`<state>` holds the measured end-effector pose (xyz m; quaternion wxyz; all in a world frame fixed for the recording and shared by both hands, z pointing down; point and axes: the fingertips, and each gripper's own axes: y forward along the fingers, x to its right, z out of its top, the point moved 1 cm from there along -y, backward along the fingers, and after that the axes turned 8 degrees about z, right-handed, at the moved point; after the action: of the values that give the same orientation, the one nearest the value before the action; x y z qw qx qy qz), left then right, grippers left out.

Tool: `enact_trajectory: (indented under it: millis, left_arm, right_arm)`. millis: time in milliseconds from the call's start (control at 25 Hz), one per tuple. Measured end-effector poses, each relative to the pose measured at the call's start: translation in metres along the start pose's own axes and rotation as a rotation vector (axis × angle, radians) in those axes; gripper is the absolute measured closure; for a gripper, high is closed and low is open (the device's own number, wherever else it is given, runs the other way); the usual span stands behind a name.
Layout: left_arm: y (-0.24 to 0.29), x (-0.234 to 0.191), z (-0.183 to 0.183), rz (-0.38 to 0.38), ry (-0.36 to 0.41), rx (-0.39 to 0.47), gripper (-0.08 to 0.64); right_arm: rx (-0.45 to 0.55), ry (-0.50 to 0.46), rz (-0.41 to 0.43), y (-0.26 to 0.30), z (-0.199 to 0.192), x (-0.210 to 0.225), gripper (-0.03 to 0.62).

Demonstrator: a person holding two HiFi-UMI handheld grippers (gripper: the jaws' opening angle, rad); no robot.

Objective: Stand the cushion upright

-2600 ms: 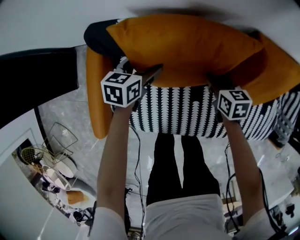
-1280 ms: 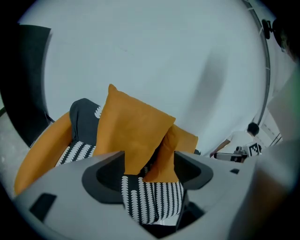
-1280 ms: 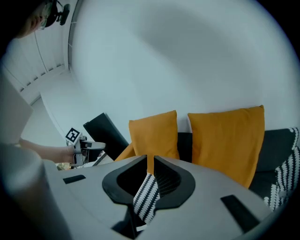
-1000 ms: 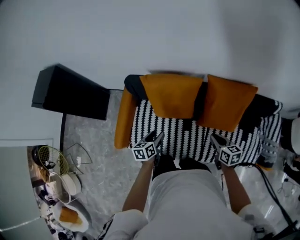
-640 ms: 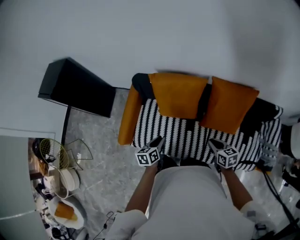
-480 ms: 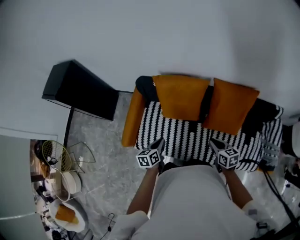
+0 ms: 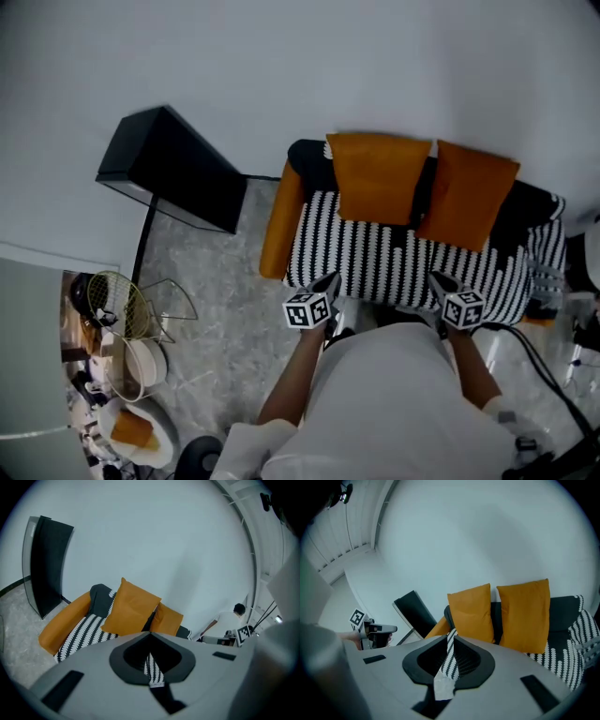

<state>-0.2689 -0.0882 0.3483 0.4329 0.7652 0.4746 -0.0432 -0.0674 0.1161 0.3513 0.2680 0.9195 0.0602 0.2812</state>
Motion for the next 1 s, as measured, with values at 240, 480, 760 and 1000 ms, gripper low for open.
enact_trajectory:
  millis: [240, 480, 760, 1000]
  left_arm:
    - [-0.046, 0.0, -0.034, -0.092, 0.011, -0.031, 0.558]
    - [-0.086, 0.022, -0.069, -0.186, 0.115, -0.082, 0.558]
    - [-0.108, 0.06, -0.097, -0.259, 0.181, -0.101, 0.558]
    - [-0.118, 0.105, -0.11, -0.293, 0.239, -0.075, 0.558]
  right_arm:
    - [0.017, -0.009, -0.017, -0.016, -0.037, -0.053, 0.531]
    - [0.055, -0.01, -0.061, -0.058, -0.065, -0.087, 0.531]
    - [0.132, 0.007, -0.091, -0.124, -0.089, -0.098, 0.531]
    - [0.164, -0.027, -0.073, -0.163, -0.1, -0.096, 0.532]
